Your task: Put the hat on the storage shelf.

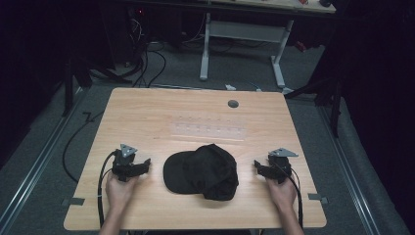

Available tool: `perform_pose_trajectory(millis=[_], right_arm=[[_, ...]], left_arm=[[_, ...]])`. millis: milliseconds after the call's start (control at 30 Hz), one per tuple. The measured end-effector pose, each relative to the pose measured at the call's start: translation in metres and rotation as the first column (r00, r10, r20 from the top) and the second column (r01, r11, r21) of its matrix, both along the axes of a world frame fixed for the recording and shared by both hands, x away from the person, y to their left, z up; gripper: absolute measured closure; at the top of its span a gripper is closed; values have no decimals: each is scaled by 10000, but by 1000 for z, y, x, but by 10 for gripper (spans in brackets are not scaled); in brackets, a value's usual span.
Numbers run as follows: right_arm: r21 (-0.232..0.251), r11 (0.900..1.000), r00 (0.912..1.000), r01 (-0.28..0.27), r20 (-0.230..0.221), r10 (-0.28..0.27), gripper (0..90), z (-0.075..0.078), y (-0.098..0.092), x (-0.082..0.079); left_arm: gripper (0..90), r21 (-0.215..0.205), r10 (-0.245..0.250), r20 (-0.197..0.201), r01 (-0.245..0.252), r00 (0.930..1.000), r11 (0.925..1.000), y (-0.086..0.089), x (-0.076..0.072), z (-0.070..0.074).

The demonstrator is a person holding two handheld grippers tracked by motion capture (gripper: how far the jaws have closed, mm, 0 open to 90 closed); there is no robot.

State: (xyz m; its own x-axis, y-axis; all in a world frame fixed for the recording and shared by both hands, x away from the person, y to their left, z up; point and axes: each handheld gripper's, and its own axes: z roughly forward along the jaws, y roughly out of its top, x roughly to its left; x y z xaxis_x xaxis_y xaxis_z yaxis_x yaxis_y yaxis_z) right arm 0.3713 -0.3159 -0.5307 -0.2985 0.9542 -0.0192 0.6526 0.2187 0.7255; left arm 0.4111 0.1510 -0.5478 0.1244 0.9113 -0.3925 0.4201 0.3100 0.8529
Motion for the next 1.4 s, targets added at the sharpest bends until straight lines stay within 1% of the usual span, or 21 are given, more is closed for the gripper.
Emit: perform_pose_trajectory(millis=[467, 700, 733, 767, 800, 833, 900, 967, 1033, 1067, 1100, 1133, 1200, 1300, 1400], right_arm=[[31, 10000, 10000, -30, -37, 30, 335, 0, -1, 1], [73, 9999, 10000, 75, 18, -75, 379, 0, -2, 1], [288, 9995, 9999, 110, -12, -110, 395, 1, -3, 1], [288, 9995, 9999, 110, -12, -110, 395, 1, -3, 1], [444, 9989, 9999, 115, -52, -113, 397, 2, -3, 1], [692, 9976, 10000, 57, 10, -57, 404, 4, -3, -1], [784, 9969, 10000, 6, 86, -13, 407, 6, -3, -2], [946, 9954, 9995, -170, 285, 144, 399, 11, -3, -6], [1030, 9945, 9995, -211, 259, 185, 393, 13, -3, -7], [1029, 9943, 9996, -267, 138, 254, 392, 15, -3, -8], [1029, 9943, 9996, -267, 138, 254, 392, 15, -3, -8], [997, 9941, 9991, -422, -24, 426, 390, 18, -2, -8], [942, 9937, 9981, -612, 64, 608, 386, 24, 1, -8], [1070, 9901, 9957, -908, 297, 881, 378, 32, 6, -9], [1224, 9848, 9921, -1232, 378, 1194, 369, 38, 13, -9]], left_arm=[[259, 0, -7, -11, 7, 10000, 10000, 0, 0, 0], [260, 1, 4, -9, -4, 10000, 10000, 0, 0, 0], [260, 2, 5, -11, -5, 10000, 10000, 0, 0, 0], [260, 2, 5, -11, -5, 10000, 10000, 0, 0, 0], [260, -1, 9, -10, -9, 10000, 10000, 0, 0, 0], [260, 0, 11, -9, -11, 10000, 10000, 0, 0, 0], [260, 0, 13, -7, -13, 10000, 10000, 0, 0, 0], [260, 0, 15, -8, -15, 10000, 10000, 0, 0, 0], [260, -4, 19, -9, -19, 10000, 10000, 0, 0, 0], [260, -3, 20, -8, -20, 10000, 10000, 0, 0, 0], [260, -3, 20, -8, -20, 10000, 10000, 0, 0, 0], [260, -2, 19, -9, -19, 10000, 10000, 0, 0, 0], [260, -3, 19, -8, -19, 10000, 10000, 0, 0, 0], [260, -2, 21, -9, -21, 10000, 10000, 0, 0, 0], [260, -3, 23, -8, -23, 10000, 10000, 0, 0, 0]])
